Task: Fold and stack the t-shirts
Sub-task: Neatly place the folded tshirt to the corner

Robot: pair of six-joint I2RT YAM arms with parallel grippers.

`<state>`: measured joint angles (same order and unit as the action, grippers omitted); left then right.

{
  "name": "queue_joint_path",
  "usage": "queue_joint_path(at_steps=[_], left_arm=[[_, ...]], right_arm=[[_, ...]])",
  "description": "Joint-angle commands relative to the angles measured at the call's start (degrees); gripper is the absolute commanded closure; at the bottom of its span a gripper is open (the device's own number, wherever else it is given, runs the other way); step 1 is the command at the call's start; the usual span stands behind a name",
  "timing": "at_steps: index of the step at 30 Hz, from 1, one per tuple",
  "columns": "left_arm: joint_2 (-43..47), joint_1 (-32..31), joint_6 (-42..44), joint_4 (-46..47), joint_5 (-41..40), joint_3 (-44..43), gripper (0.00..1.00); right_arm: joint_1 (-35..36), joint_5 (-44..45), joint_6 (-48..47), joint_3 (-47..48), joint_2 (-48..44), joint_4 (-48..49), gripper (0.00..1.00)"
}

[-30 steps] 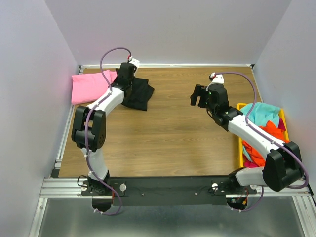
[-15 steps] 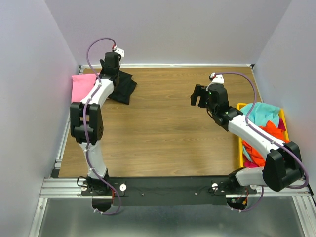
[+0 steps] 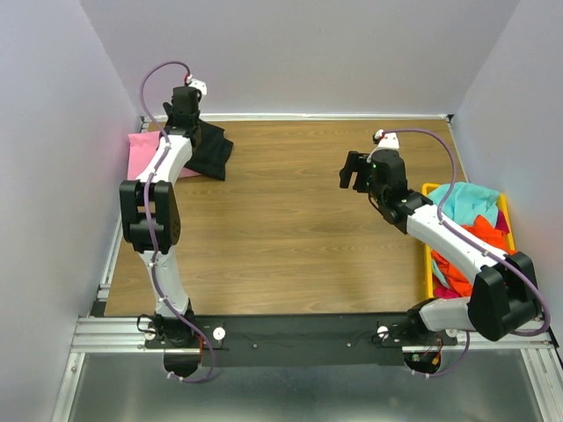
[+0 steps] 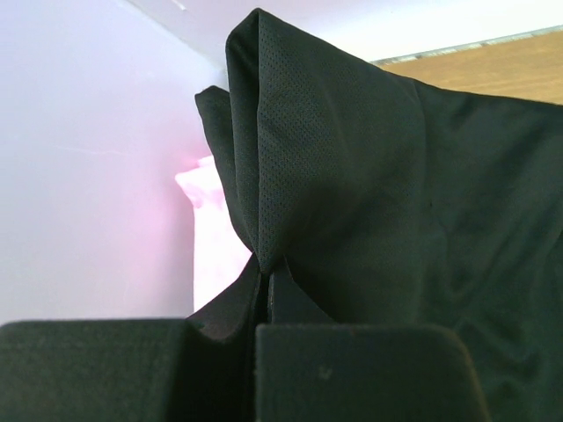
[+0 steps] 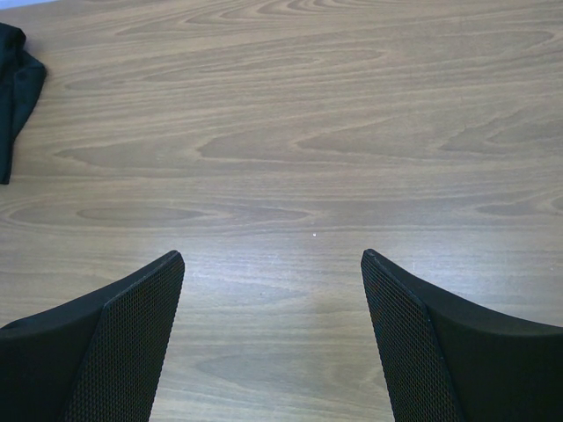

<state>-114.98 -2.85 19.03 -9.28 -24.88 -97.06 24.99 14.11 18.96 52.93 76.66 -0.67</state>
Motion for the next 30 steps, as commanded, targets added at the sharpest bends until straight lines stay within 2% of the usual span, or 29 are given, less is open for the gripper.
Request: queue_joint_path(at_steps=[1, 12, 30], left_arm=[[0.1, 2.4, -1.2, 0.9, -1.5, -3.0, 1.0], [0.0, 5.6, -3.1, 0.4, -1.2, -6.7, 1.0], [-0.1, 9.7, -8.6, 1.5, 1.2, -7.1, 1.0]], right_arm=[[-0.6, 0.1, -0.7, -1.2, -0.5, 0.1, 0.12], [-0.6, -0.7, -0.6, -1.1, -0.1, 0.2, 0.12], [-0.6, -1.6, -0.5, -1.2, -0.5, 0.2, 0.12]])
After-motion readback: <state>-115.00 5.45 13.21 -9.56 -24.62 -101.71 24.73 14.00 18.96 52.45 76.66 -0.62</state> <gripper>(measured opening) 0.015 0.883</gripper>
